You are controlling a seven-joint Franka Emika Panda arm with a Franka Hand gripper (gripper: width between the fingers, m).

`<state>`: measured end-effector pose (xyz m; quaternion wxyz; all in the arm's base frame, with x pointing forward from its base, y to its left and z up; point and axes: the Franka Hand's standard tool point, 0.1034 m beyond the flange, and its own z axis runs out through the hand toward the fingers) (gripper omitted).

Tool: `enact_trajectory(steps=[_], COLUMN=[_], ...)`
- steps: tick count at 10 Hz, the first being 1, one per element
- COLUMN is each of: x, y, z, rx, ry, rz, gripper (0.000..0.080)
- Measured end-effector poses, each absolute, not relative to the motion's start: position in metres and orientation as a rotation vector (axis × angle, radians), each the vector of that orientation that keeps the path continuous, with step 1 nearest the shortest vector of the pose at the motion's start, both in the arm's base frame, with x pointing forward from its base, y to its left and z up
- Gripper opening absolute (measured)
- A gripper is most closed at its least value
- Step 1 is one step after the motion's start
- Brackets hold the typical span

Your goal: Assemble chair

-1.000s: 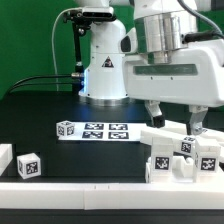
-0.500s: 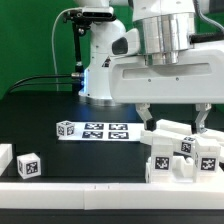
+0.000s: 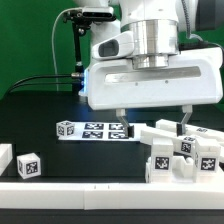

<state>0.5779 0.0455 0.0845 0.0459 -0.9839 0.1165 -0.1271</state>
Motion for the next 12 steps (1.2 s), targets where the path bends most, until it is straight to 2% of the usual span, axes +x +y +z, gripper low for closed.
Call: enact_trajectory(steps=[1, 4, 7, 12], x=[0.579, 0.582, 0.566, 0.575], y=[0.042, 0.039, 0.053, 0.054], z=[0.081, 0.06, 0.02, 0.006], rx=[-3.019, -3.029, -3.035, -3.033], ry=[0.327, 0.315, 0.321, 0.332], rz=[-0.441, -0.869, -0.745, -0.715], gripper=[0.0649, 0.0649, 0.0649, 0.0649])
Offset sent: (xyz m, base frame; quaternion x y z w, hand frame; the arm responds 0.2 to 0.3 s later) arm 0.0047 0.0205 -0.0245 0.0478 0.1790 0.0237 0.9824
